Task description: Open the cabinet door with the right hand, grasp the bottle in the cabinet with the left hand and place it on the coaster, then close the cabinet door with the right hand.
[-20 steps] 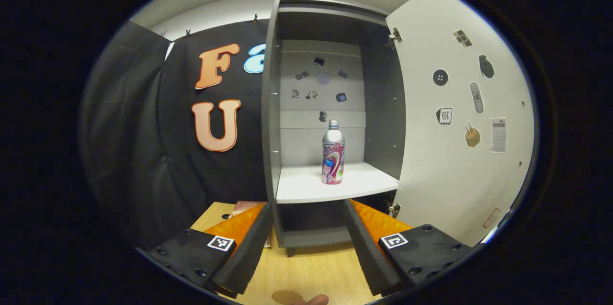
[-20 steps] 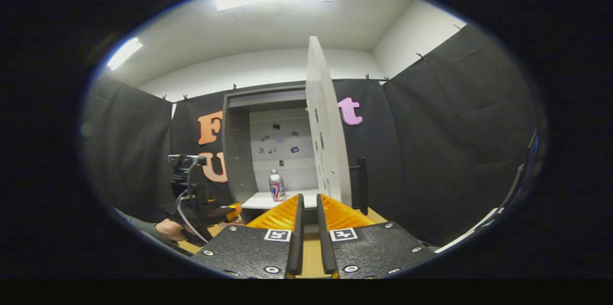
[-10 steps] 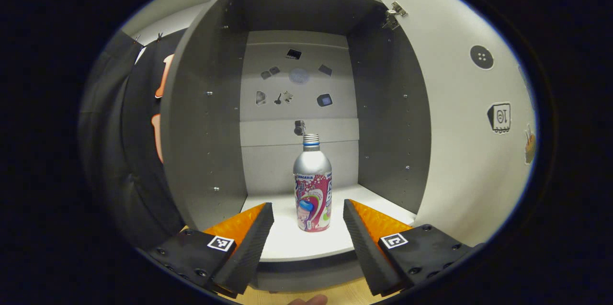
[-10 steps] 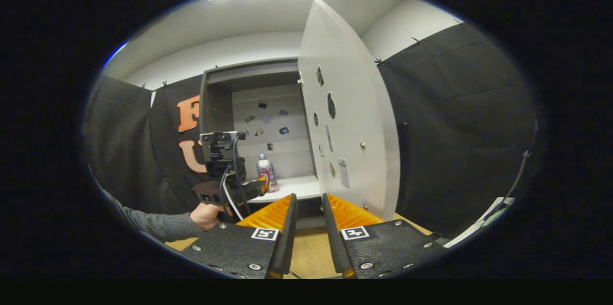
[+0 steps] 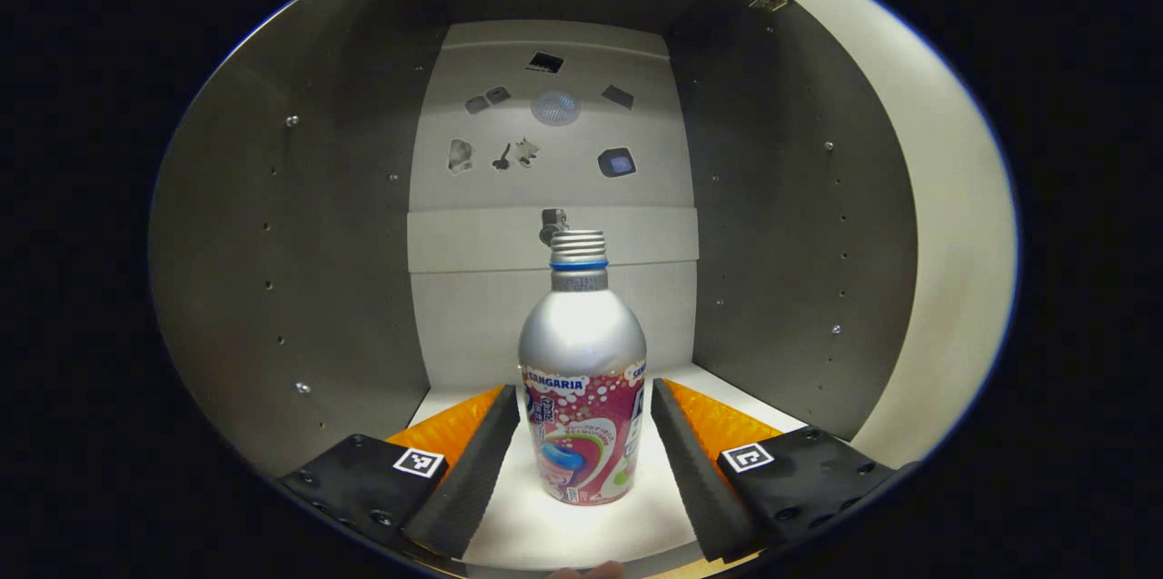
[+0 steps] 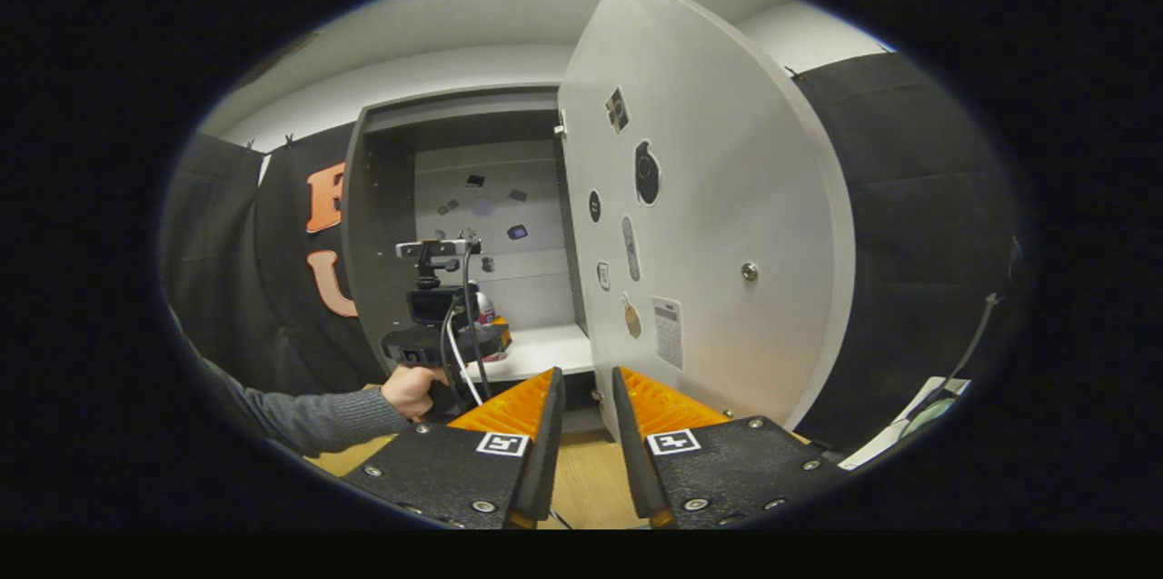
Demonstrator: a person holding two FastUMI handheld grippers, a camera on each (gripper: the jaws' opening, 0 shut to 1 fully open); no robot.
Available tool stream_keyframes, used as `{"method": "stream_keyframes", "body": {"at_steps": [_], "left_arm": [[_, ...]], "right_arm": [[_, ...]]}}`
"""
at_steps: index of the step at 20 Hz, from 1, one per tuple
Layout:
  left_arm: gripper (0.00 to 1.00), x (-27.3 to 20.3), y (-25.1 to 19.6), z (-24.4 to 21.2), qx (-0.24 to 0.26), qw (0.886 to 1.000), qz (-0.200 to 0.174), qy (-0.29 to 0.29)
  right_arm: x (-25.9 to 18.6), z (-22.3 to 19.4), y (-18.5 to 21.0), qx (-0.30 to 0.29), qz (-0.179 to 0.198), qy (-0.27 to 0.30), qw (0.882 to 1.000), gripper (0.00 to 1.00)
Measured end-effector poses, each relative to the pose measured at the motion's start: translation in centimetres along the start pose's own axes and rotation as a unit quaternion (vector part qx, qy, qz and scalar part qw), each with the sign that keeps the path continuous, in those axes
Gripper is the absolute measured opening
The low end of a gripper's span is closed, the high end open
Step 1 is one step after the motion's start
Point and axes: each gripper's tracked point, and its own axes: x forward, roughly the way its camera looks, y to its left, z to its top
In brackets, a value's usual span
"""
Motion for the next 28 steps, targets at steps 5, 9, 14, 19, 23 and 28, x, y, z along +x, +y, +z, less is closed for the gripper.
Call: {"method": "stream_keyframes", "body": {"at_steps": [5,9,14,19,23,28], "left_arm": [[0.86,-0.3,-0.1,0.5,-0.004,1.000,-0.002,-0.010],[0.85,-3.5,0.3,2.0,0.001,0.999,0.004,-0.034],[0.85,-10.5,1.1,2.6,0.018,0.998,0.018,-0.059],[0.85,-18.0,2.1,-0.4,0.030,0.998,0.030,-0.051],[0.84,-23.4,3.6,-4.8,0.029,0.998,0.049,-0.022],[0.86,-28.6,5.1,-11.7,0.038,0.997,0.067,0.024]], "right_arm": [[0.3,-0.7,0.2,-0.007,-0.006,0.012,1.000,0.34],[-1.1,-1.3,0.2,-0.006,-0.002,0.020,1.000,0.34],[-3.7,-2.1,0.1,-0.006,0.015,0.028,0.999,0.33],[-7.2,-3.9,0.2,-0.005,0.037,0.048,0.998,0.29],[-10.2,-5.4,0.4,-0.003,0.055,0.065,0.996,0.34],[-12.7,-7.7,0.5,-0.003,0.068,0.091,0.993,0.34]]}}
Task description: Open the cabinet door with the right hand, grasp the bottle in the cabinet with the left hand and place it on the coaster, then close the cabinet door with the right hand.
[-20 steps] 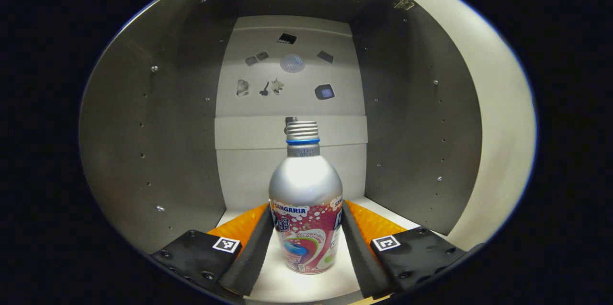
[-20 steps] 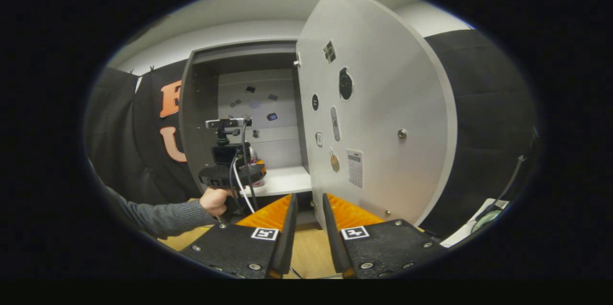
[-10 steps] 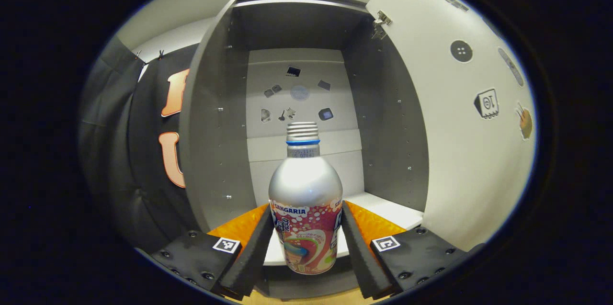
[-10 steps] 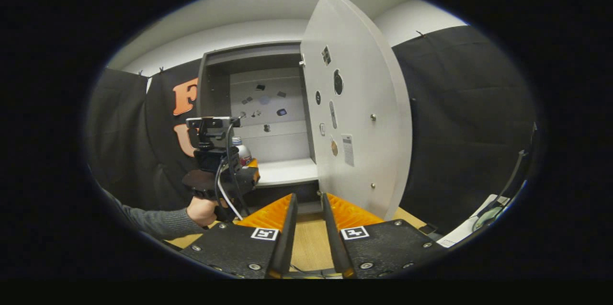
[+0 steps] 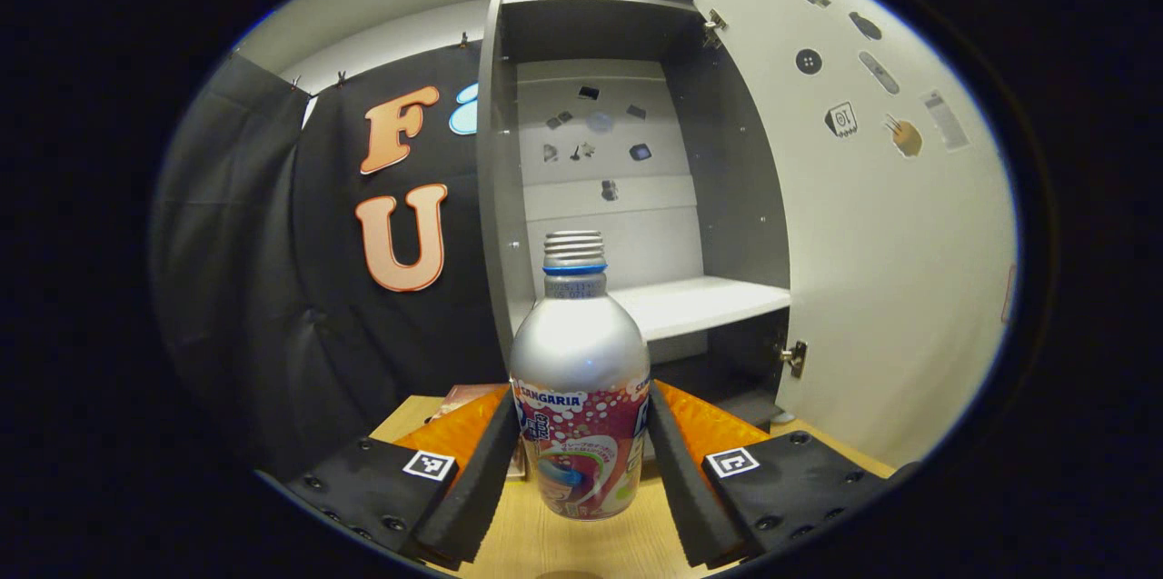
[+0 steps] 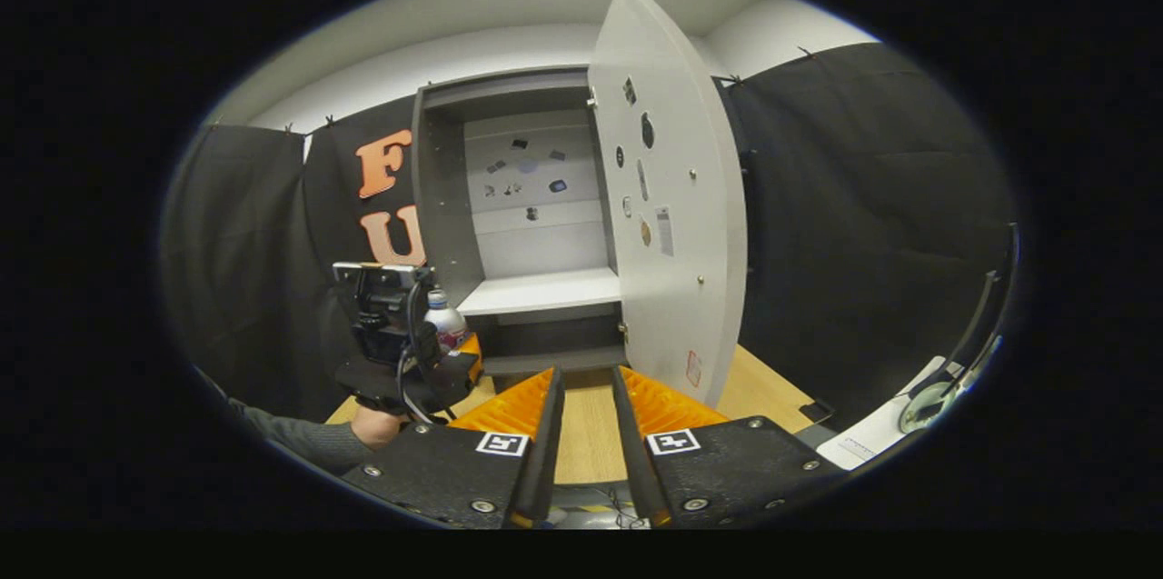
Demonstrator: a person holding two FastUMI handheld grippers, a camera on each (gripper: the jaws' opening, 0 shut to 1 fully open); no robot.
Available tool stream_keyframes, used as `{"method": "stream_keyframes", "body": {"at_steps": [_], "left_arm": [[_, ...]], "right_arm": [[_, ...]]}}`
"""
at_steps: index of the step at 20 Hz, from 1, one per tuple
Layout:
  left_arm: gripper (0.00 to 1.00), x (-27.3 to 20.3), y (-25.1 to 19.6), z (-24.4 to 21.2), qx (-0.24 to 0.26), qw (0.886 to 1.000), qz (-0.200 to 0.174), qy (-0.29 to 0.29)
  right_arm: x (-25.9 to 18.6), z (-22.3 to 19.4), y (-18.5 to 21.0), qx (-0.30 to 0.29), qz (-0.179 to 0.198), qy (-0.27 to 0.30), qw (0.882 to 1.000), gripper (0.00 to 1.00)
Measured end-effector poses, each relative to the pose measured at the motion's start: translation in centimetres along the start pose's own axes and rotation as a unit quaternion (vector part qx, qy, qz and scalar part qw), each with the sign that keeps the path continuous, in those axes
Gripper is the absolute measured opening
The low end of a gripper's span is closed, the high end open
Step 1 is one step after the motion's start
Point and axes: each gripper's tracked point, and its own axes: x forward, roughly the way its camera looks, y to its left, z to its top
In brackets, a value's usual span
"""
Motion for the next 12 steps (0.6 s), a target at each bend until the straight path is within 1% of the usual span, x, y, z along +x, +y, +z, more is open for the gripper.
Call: {"method": "stream_keyframes", "body": {"at_steps": [4,6,8,9,10,12], "left_arm": [[0.86,-2.5,0.6,-6.5,-0.008,0.999,0.010,0.038],[0.84,-3.0,1.0,-9.8,-0.003,0.998,0.018,0.064],[0.86,-3.4,1.1,-12.4,-0.004,0.996,0.019,0.082],[0.87,-3.4,1.1,-13.5,-0.003,0.996,0.019,0.085],[0.86,-3.4,1.0,-14.4,-0.002,0.996,0.020,0.085],[0.86,-3.6,0.5,-16.5,-0.003,0.996,0.014,0.090]], "right_arm": [[-0.5,-2.2,0.1,0.000,0.005,0.027,1.000,0.34],[-0.5,-3.2,0.2,0.000,0.005,0.039,0.999,0.33],[-0.3,-4.1,0.1,0.002,0.003,0.052,0.999,0.33],[0.0,-4.7,0.2,0.003,0.004,0.060,0.998,0.29],[0.2,-5.3,0.2,0.004,0.004,0.069,0.998,0.34],[0.7,-6.4,0.2,0.004,0.002,0.085,0.996,0.34]]}}
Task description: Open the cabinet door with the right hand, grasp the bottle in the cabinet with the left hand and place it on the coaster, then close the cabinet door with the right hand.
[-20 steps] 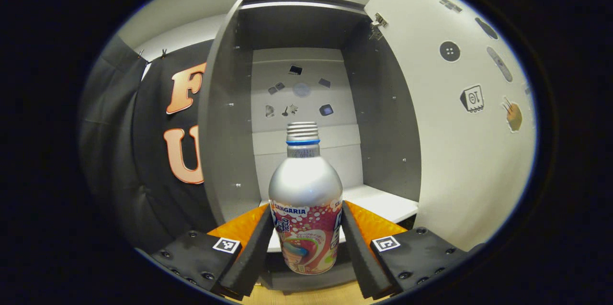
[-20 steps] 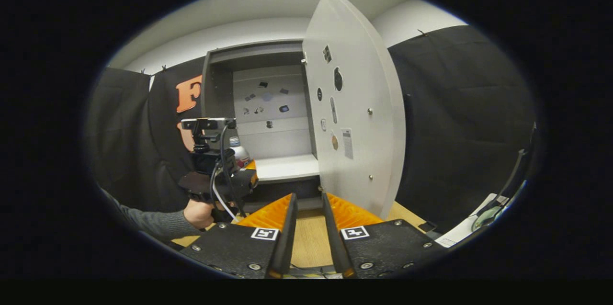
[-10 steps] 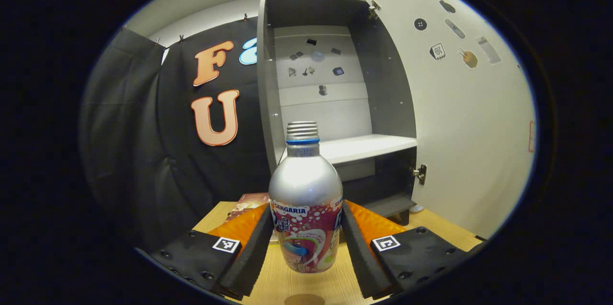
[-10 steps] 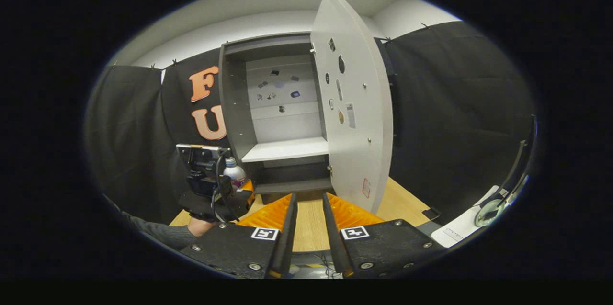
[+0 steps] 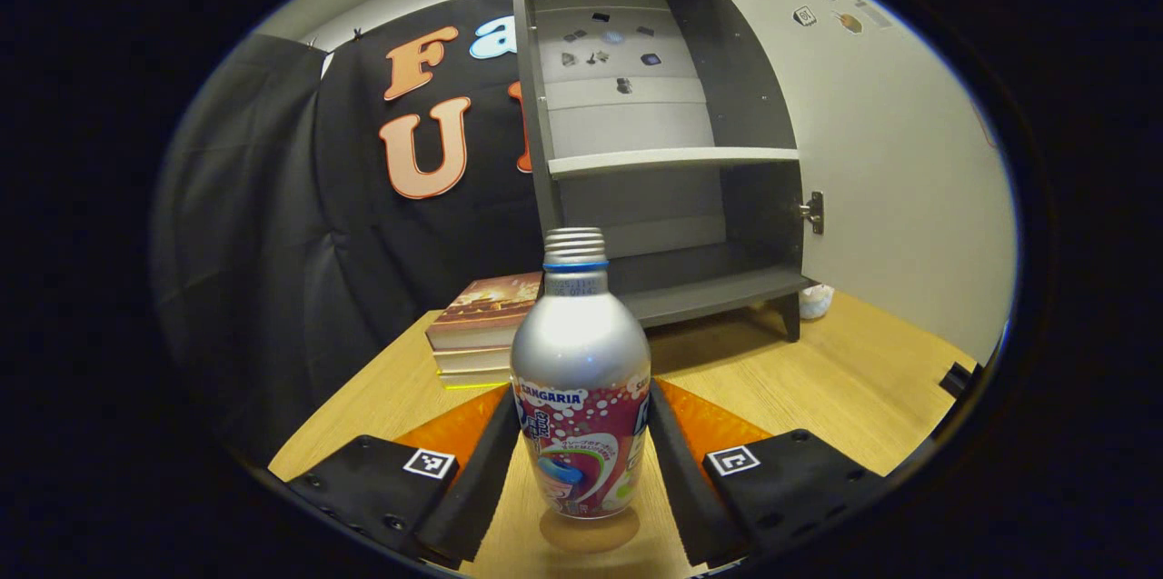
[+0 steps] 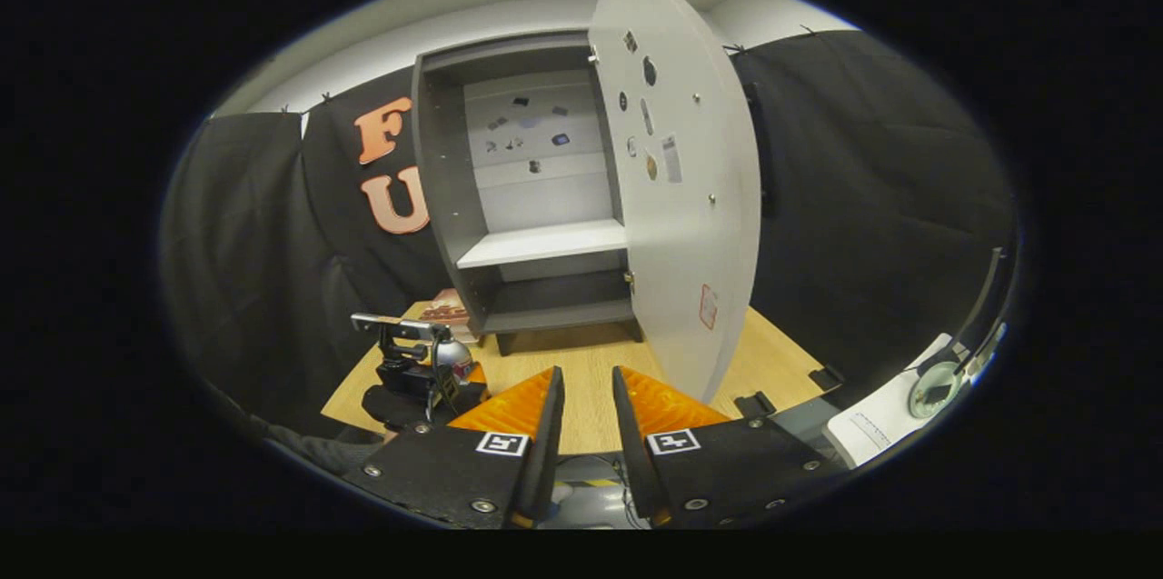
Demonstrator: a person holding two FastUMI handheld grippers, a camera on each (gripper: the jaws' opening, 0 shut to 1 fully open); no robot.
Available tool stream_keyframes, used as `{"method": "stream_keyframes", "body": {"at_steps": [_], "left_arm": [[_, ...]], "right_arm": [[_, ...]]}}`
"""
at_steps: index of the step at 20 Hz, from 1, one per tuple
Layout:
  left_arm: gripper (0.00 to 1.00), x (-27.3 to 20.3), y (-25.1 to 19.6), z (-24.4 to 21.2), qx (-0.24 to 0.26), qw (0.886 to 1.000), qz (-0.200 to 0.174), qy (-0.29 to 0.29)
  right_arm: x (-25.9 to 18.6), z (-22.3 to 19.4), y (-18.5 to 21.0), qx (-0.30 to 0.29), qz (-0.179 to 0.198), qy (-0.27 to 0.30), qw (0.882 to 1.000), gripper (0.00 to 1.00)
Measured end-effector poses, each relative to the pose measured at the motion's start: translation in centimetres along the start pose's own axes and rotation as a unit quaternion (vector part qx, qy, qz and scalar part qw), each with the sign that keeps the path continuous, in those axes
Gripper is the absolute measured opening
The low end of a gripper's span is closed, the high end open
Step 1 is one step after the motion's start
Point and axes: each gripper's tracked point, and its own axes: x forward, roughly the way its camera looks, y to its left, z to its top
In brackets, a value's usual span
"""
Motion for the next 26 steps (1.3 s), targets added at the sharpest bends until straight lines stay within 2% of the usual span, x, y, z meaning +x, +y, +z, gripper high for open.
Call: {"method": "stream_keyframes", "body": {"at_steps": [4,11,14,23,25,26], "left_arm": [[0.86,0.6,-0.1,-2.9,0.003,1.000,-0.003,0.014],[0.86,0.4,0.7,-5.8,-0.014,0.999,0.005,0.045],[0.86,0.0,0.4,-5.7,-0.002,1.000,-0.001,0.030],[0.87,-1.4,0.6,-5.9,-0.020,0.999,0.005,0.041],[0.90,-1.6,0.7,-5.9,-0.023,0.999,0.006,0.042],[0.92,-1.7,0.8,-5.9,-0.022,0.999,0.005,0.043]], "right_arm": [[1.4,-1.0,0.7,0.018,0.004,0.019,1.000,0.34],[3.2,-1.5,1.6,0.010,0.013,0.037,0.999,0.34],[3.7,-1.3,2.0,0.008,0.018,0.043,0.999,0.34],[2.2,-2.4,2.4,0.016,0.027,0.043,0.999,0.34],[2.0,-2.5,2.3,0.017,0.028,0.044,0.998,0.35],[1.8,-2.6,2.3,0.018,0.028,0.045,0.998,0.41]]}}
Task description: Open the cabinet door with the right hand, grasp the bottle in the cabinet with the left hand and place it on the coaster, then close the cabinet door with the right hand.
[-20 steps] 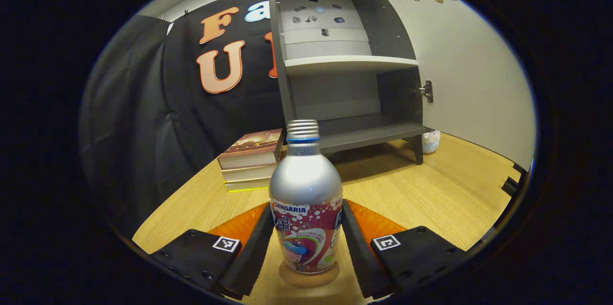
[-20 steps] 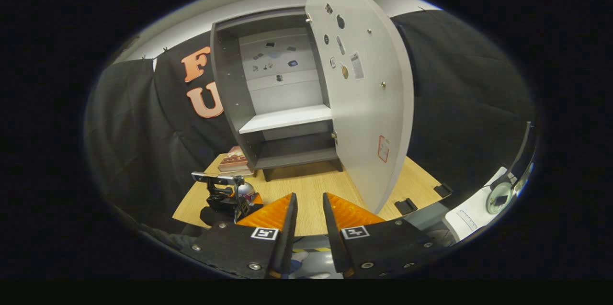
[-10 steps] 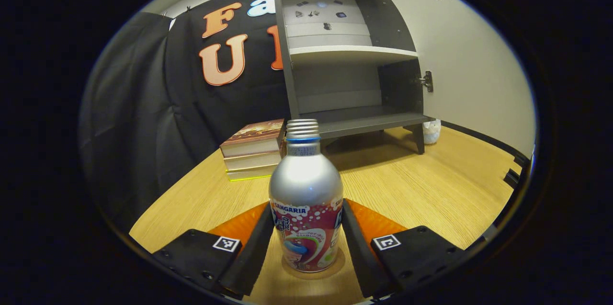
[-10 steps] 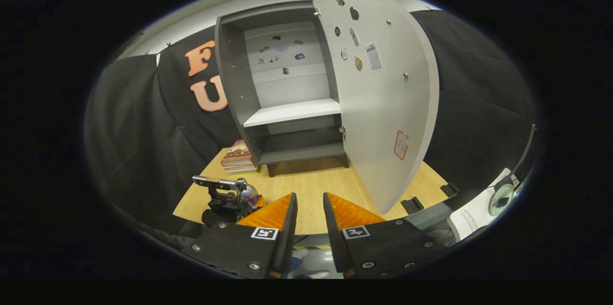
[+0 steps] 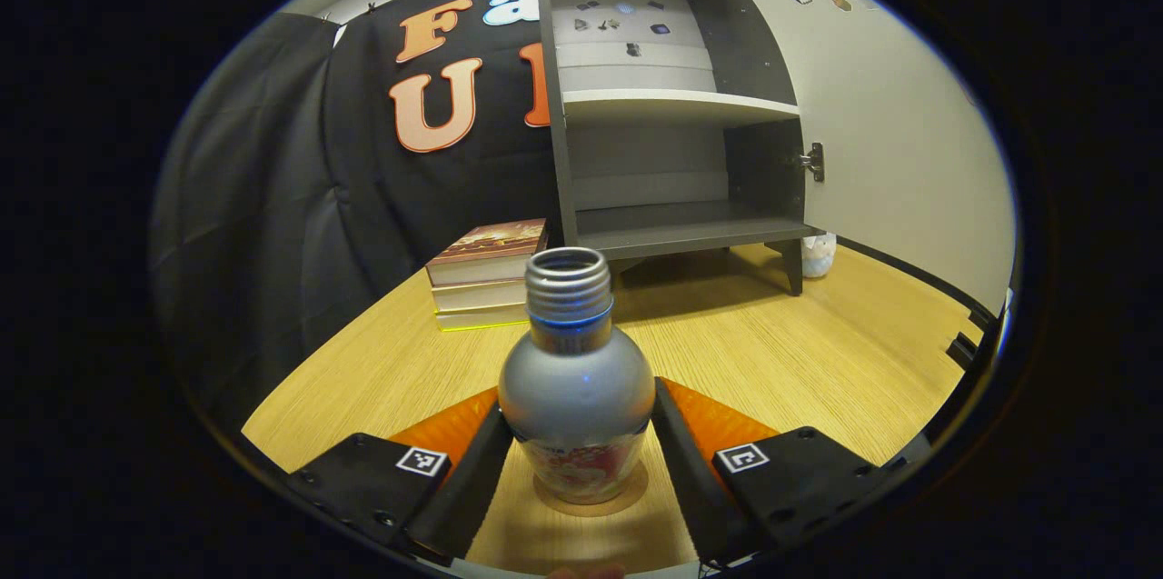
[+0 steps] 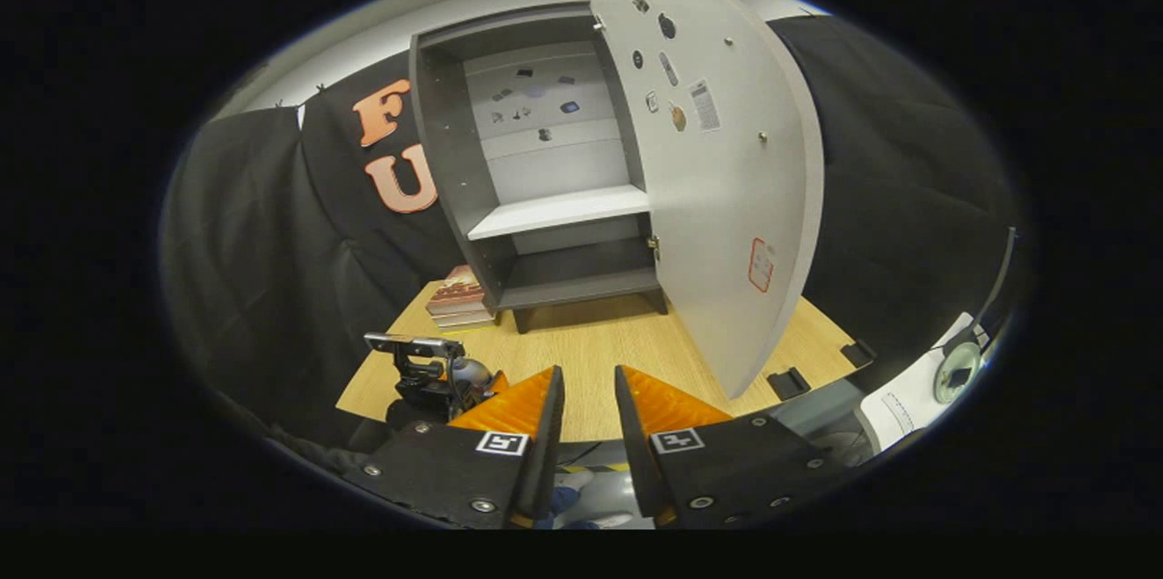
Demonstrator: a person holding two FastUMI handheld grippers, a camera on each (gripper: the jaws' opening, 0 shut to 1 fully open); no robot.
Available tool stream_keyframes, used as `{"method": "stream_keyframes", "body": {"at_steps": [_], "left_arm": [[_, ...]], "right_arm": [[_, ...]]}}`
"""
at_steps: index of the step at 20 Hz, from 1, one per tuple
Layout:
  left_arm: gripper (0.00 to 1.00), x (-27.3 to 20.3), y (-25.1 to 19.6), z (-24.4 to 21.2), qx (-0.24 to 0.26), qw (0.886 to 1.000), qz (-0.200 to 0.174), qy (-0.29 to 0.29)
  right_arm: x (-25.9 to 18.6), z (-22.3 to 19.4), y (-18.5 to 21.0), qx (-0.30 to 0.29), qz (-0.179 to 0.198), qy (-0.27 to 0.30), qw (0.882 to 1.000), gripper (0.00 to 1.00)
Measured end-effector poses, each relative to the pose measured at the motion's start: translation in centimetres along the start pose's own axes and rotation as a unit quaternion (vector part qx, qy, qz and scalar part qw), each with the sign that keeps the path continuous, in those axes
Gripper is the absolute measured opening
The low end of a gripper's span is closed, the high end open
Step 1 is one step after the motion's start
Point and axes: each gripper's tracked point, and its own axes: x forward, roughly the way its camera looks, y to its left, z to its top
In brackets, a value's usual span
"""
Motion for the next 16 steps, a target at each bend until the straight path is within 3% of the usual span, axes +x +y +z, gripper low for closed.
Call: {"method": "stream_keyframes", "body": {"at_steps": [1,2,3,10,16], "left_arm": [[0.94,0.0,0.0,0.1,-0.001,1.000,-0.001,0.001],[0.94,-0.1,0.0,0.3,-0.002,1.000,-0.001,0.000],[0.94,-0.2,0.2,0.4,-0.002,1.000,0.001,-0.002],[0.94,-1.0,1.0,2.5,-0.002,1.000,0.008,-0.021],[0.94,-2.3,1.1,7.3,0.002,0.998,0.007,-0.061]], "right_arm": [[0.0,-0.1,0.0,0.000,-0.001,0.002,1.000,0.35],[-0.1,-0.1,0.1,-0.003,-0.001,0.002,1.000,0.43],[-0.3,-0.2,0.2,-0.007,0.000,0.000,1.000,0.36],[-0.8,0.1,0.6,-0.006,0.010,-0.007,1.000,0.37],[-2.1,0.6,0.6,0.004,0.017,-0.025,1.000,0.37]]}}
